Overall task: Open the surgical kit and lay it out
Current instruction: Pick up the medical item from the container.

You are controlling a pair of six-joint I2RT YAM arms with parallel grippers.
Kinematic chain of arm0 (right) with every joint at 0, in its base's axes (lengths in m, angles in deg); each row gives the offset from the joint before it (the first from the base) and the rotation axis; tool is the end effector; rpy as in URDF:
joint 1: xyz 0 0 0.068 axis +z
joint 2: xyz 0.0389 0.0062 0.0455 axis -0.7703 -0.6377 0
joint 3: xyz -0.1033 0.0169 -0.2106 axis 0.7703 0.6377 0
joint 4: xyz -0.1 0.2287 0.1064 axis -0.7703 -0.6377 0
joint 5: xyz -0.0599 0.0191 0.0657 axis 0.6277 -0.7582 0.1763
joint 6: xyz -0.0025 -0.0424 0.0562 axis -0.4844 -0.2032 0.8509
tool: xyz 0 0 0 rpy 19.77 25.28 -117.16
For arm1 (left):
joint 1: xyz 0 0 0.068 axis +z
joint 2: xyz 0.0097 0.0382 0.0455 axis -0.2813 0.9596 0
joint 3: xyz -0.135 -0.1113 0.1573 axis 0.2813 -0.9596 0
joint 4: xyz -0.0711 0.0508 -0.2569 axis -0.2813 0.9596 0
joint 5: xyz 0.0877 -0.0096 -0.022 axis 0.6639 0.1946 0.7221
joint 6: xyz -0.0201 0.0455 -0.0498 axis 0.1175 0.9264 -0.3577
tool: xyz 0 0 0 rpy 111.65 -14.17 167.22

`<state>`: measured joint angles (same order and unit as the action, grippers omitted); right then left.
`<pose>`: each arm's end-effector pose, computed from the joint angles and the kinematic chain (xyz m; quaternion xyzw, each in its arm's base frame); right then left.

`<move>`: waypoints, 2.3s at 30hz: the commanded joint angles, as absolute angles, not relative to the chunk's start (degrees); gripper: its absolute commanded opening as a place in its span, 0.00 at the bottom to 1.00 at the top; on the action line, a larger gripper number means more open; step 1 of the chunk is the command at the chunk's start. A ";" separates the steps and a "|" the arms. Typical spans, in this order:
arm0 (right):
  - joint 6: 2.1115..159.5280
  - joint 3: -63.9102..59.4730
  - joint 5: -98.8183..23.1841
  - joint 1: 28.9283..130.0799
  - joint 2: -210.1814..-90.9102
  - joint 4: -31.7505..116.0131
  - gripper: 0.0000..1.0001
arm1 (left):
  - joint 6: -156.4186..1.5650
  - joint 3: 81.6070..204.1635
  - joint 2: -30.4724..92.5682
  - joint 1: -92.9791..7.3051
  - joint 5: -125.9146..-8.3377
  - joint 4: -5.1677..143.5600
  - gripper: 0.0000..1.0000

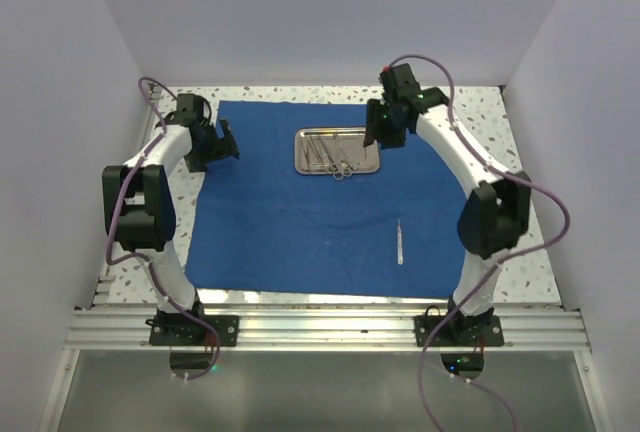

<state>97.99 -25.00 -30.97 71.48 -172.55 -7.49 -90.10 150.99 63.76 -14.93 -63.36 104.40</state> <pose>0.3787 0.1470 0.2638 0.0220 0.9531 0.1217 0.2761 0.4079 0.0055 0.1461 -0.2052 0.9453 -0.0869 0.2382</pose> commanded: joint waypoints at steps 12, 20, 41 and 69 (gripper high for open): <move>98.52 -65.88 -24.12 71.47 -211.13 -12.20 0.43 | -88.96 151.40 62.25 -15.11 -64.58 103.38 1.00; 100.99 -67.47 -19.37 71.56 -216.33 -10.18 0.37 | -88.87 151.22 63.92 -15.02 -64.84 102.77 1.00; 100.46 -76.87 -13.04 73.14 -228.11 -13.60 0.23 | -88.96 151.14 66.30 -14.40 -65.98 101.97 1.00; 101.86 -70.02 -15.94 73.14 -212.57 -7.99 0.00 | -88.87 151.31 66.12 -13.00 -66.60 102.24 1.00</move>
<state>100.75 -70.46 -14.23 73.10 -220.46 -9.15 -90.05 150.48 67.08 -13.24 -66.26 103.53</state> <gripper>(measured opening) 0.013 0.994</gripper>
